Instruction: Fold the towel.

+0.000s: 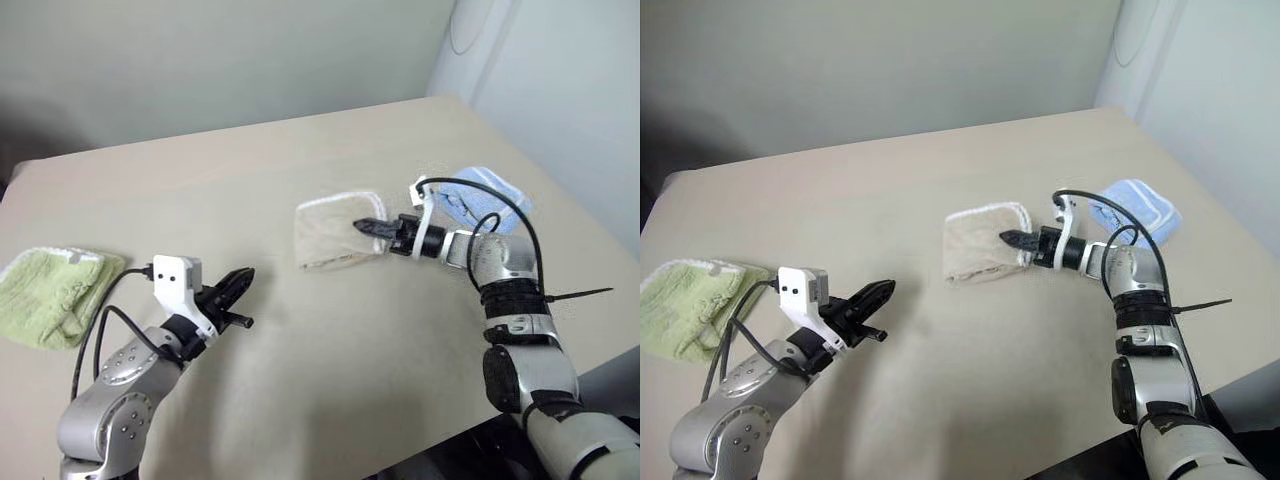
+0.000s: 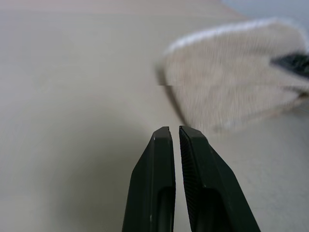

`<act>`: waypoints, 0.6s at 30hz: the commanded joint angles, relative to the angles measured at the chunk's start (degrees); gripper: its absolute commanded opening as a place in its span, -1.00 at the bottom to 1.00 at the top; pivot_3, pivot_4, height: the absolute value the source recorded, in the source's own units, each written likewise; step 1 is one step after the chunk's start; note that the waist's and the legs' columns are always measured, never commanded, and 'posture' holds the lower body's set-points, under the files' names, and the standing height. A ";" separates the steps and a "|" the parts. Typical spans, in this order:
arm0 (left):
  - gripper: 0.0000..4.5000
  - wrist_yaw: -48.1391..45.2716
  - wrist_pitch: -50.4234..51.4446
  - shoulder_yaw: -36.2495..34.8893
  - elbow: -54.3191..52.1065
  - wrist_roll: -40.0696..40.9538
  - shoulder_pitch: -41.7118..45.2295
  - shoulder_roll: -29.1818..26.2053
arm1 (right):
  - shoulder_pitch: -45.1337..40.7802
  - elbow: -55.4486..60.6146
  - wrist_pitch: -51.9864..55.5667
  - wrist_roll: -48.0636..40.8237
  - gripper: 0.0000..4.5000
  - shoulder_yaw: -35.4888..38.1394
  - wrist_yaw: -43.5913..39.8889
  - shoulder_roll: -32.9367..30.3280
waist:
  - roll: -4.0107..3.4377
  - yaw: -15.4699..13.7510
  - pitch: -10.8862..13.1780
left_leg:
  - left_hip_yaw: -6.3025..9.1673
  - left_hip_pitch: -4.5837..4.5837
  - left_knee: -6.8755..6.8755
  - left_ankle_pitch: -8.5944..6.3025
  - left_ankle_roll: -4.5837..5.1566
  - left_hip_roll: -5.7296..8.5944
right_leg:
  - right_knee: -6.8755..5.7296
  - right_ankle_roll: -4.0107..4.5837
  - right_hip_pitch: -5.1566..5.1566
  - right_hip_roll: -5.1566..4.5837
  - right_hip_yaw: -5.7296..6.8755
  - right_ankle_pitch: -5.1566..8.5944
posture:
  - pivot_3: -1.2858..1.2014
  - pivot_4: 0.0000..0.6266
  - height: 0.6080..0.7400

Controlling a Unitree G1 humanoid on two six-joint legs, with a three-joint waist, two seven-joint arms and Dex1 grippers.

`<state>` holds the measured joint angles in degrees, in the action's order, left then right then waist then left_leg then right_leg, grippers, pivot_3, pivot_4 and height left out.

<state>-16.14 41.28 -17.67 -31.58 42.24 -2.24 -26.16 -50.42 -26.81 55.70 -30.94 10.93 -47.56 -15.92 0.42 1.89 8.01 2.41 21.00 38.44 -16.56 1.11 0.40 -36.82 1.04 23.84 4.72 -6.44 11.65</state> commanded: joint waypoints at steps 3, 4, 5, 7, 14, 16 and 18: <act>-0.84 -0.97 -1.62 0.15 -0.72 -0.42 1.40 -0.27 | -8.04 -1.15 -2.85 -5.93 -0.98 16.11 10.33 -8.77 | -0.04 -0.67 0.02 | -0.02 0.03 0.06 0.00 0.01 0.03 | -0.01 -0.02 0.00 -0.04 -0.01 0.00 | 0.03 -0.52 1.00; -0.84 -1.12 -1.68 0.34 -0.39 -0.55 1.66 -0.26 | -9.45 -3.47 -4.61 -5.39 -0.98 17.67 12.07 -10.80 | -0.03 -0.68 0.02 | -0.02 0.04 0.06 -0.01 0.01 0.03 | -0.01 -0.02 0.01 -0.04 -0.03 -0.01 | 0.03 -0.52 1.00; -0.84 -1.30 -1.76 0.53 -0.02 -0.69 1.96 -0.26 | -10.69 -5.89 -6.37 -4.73 -0.98 18.92 13.45 -12.75 | -0.03 -0.71 0.02 | -0.01 0.03 0.06 -0.01 0.02 0.03 | -0.02 -0.02 0.01 -0.04 -0.03 -0.01 | 0.03 -0.52 1.00; -0.84 -1.63 -1.86 0.78 0.51 -0.89 2.52 -0.20 | -11.96 -10.38 -8.89 -3.74 -0.98 20.24 15.12 -15.89 | 0.00 -0.77 0.00 | 0.00 0.03 -0.01 -0.03 0.05 0.02 | -0.02 -0.02 0.02 -0.03 -0.02 0.00 | 0.03 -0.52 1.00; -0.84 -2.66 -2.23 2.29 2.59 -1.92 4.79 0.23 | -13.05 -32.05 -17.78 2.60 -0.98 19.54 22.48 -21.57 | -0.04 -0.63 0.01 | -0.05 -0.06 -0.21 -0.03 0.05 0.00 | -0.12 -0.01 0.13 -0.01 -0.07 0.00 | 0.03 -0.52 1.00; -0.84 -2.90 -2.39 2.93 3.18 -2.31 5.46 0.28 | -12.70 -37.11 -21.69 4.63 -0.98 18.91 24.96 -20.48 | -0.05 -0.42 0.01 | -0.06 -0.04 -0.25 -0.03 0.05 0.00 | -0.15 0.00 0.20 0.00 -0.11 0.00 | 0.03 -0.52 1.00; -0.84 -2.97 -2.51 3.18 3.31 -2.55 5.88 0.24 | -12.56 -40.18 -25.08 6.35 -0.98 18.20 26.41 -19.94 | -0.06 -0.34 0.02 | -0.07 -0.04 -0.26 -0.04 0.06 -0.01 | -0.16 0.00 0.22 0.01 -0.10 0.00 | 0.03 -0.52 1.00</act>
<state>-18.69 40.20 -14.35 -27.77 40.45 3.21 -25.82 -62.09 -65.82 34.16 -25.90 29.73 -22.68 -35.50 0.37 1.54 8.03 2.35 20.97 38.18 -16.60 1.18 0.39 -36.99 1.04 24.08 4.72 -6.54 11.65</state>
